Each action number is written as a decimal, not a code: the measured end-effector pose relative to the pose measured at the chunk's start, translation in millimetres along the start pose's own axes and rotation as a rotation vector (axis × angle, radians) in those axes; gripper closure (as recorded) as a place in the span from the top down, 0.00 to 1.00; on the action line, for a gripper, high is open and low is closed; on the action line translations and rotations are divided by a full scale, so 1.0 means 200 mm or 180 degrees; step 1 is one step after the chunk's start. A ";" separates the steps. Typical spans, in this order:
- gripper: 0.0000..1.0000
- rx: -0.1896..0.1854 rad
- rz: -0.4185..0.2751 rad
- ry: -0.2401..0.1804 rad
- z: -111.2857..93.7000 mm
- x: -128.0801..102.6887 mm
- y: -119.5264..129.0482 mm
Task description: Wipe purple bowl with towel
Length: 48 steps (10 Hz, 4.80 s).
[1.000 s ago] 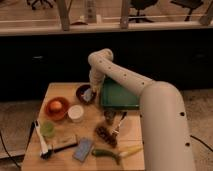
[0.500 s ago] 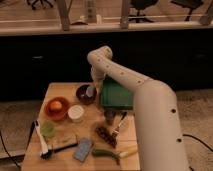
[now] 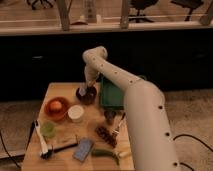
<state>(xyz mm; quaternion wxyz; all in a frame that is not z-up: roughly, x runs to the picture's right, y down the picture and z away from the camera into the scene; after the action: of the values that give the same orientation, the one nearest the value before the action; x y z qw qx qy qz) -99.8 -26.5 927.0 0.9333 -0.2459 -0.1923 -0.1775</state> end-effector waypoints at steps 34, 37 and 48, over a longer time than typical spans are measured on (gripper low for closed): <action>0.00 -0.0484 -0.0757 -0.0094 0.07 -0.01 0.07; 0.00 -0.0558 -0.0828 -0.0214 0.09 -0.04 0.09; 0.00 -0.0566 -0.0829 -0.0220 0.09 -0.04 0.10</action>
<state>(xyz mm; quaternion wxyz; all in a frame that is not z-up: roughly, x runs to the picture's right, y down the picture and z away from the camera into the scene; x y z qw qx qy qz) -104.2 1.2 930.8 0.8698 -0.3065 -0.2380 -0.3047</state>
